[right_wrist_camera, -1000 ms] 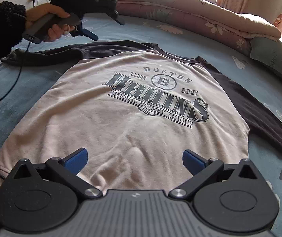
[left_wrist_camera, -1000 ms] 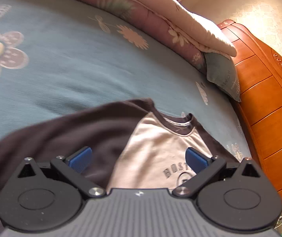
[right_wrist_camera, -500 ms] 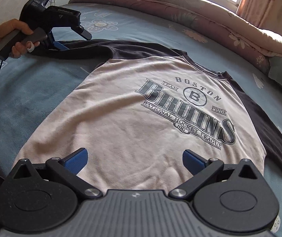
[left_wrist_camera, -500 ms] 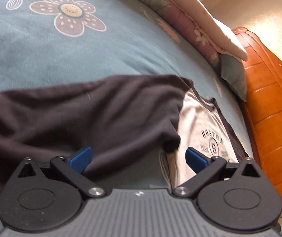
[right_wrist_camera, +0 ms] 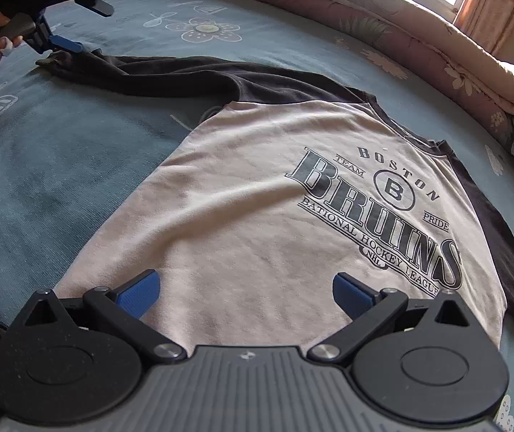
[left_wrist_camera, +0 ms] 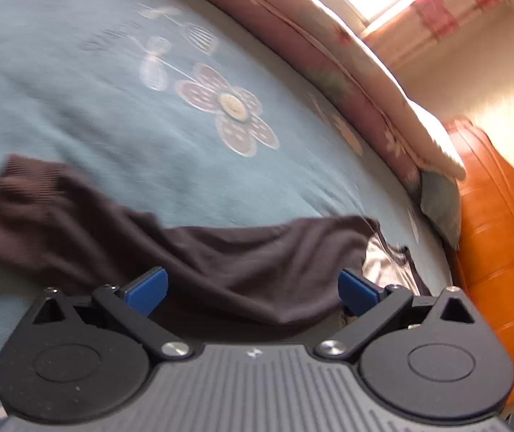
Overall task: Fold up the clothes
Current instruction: 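Grasp the dark sleeve cuff with the left gripper, then pull the held cuff away from the collar to straighten the sleeve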
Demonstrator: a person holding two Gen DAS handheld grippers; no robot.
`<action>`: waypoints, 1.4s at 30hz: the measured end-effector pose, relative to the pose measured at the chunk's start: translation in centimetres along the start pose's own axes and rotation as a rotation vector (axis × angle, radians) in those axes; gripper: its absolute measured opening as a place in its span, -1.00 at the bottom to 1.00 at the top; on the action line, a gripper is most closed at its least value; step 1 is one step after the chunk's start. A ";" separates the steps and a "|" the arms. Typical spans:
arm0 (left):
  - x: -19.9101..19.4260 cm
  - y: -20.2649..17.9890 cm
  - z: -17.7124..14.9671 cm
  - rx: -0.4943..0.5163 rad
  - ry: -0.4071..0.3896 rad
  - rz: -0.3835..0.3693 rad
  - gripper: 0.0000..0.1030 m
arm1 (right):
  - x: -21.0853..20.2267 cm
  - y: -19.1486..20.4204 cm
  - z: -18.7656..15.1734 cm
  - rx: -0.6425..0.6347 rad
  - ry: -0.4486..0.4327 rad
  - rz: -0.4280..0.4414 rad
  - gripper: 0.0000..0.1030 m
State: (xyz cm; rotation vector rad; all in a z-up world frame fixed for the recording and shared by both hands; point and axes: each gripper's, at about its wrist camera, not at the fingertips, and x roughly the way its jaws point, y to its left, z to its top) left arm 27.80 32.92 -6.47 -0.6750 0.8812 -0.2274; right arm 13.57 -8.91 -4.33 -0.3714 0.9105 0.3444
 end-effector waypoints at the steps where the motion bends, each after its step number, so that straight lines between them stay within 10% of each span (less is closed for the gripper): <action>1: -0.8 1.0 -0.4 -0.032 -0.017 0.010 0.94 | 0.1 0.1 0.0 -0.002 0.003 0.004 1.00; 9: -2.0 9.3 -2.5 -0.333 -0.138 -0.014 0.92 | 0.5 1.3 0.3 -0.030 0.013 0.033 1.00; 20: 0.2 10.8 0.5 -0.317 -0.279 -0.027 0.87 | 0.8 1.2 -0.1 -0.011 0.035 0.023 1.00; 24: -0.1 11.8 0.3 -0.365 -0.314 -0.002 0.37 | 0.8 1.0 -0.4 0.006 0.040 0.028 1.00; 28: -0.4 14.4 -0.6 -0.475 -0.309 -0.001 -0.62 | 0.8 0.8 -0.8 0.023 0.046 0.033 1.00; 42: -2.8 10.2 -0.6 -0.336 -0.285 0.045 -0.85 | 0.9 1.3 -0.7 -0.012 0.054 0.007 1.00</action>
